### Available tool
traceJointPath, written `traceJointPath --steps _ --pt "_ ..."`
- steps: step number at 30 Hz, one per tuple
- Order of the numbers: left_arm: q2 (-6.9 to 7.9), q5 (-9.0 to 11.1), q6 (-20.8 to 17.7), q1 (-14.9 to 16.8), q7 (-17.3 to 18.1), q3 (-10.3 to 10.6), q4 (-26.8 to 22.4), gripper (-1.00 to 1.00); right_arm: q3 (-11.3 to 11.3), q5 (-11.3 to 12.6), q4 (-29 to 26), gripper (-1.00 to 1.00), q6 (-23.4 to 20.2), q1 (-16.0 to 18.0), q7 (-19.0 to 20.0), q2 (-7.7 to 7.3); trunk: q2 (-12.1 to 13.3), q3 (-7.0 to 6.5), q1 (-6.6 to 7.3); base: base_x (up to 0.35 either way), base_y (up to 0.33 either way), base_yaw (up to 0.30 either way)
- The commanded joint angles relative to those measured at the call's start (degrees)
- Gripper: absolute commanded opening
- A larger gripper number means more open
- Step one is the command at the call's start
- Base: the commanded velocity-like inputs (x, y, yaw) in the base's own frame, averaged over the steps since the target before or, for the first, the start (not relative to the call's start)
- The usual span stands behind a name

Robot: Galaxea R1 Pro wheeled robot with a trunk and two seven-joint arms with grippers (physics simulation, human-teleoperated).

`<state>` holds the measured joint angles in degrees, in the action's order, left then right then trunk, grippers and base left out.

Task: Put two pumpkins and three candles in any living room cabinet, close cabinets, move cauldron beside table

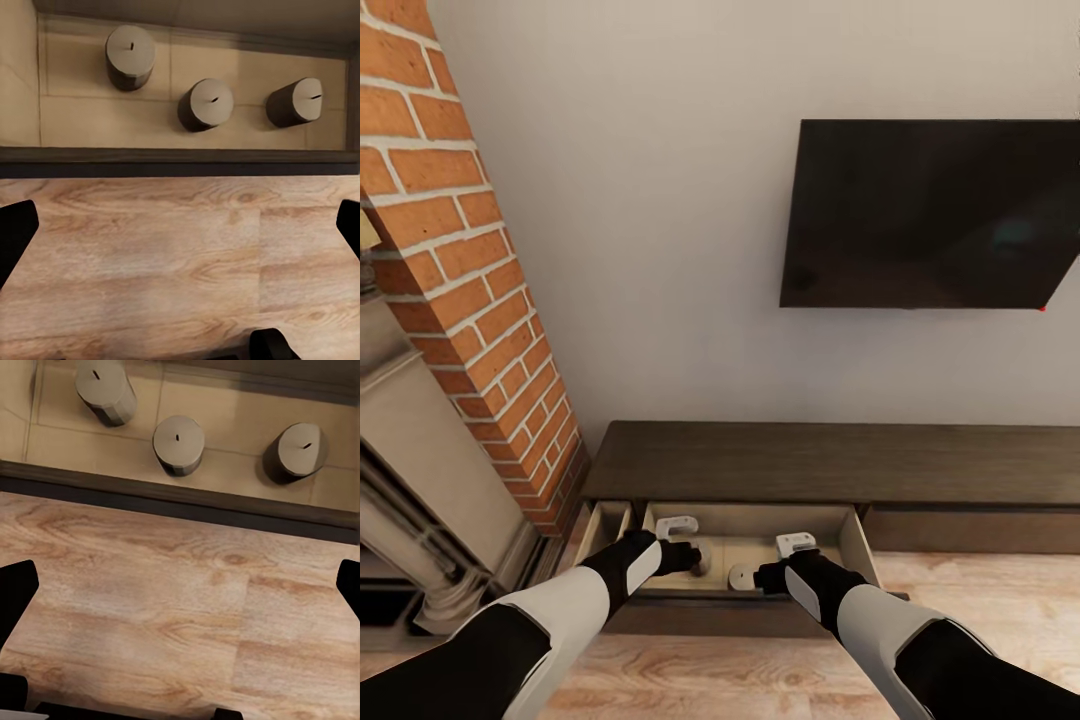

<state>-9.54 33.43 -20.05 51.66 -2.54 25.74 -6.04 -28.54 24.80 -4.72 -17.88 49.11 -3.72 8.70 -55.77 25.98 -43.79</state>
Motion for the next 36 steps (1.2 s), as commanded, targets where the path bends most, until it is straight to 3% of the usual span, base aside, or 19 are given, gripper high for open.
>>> traceJointPath --steps 1,16,26,36 --pt "0.03 0.6 -0.3 0.0 -0.3 0.4 -0.1 1.00 -0.5 0.6 -0.1 1.00 -0.3 0.0 -0.3 -0.01 0.0 -0.04 -0.01 0.000 0.000 0.000" --pt "0.76 0.6 2.7 0.0 -0.3 0.4 -0.1 1.00 -0.5 0.6 0.1 1.00 -0.3 0.0 -0.3 0.00 0.0 -1.43 -0.01 0.000 0.000 0.000" --pt "2.13 0.7 2.9 0.0 -0.3 0.4 0.8 1.00 -0.7 0.5 0.1 1.00 -0.3 0.0 -0.3 0.00 0.0 -2.37 -0.01 -0.102 0.000 0.000" --pt "2.24 0.7 3.1 0.0 -0.3 0.4 0.9 1.00 -0.6 0.5 0.1 1.00 -0.2 0.0 -0.3 0.00 0.0 -3.30 -0.01 -0.048 0.000 0.000"
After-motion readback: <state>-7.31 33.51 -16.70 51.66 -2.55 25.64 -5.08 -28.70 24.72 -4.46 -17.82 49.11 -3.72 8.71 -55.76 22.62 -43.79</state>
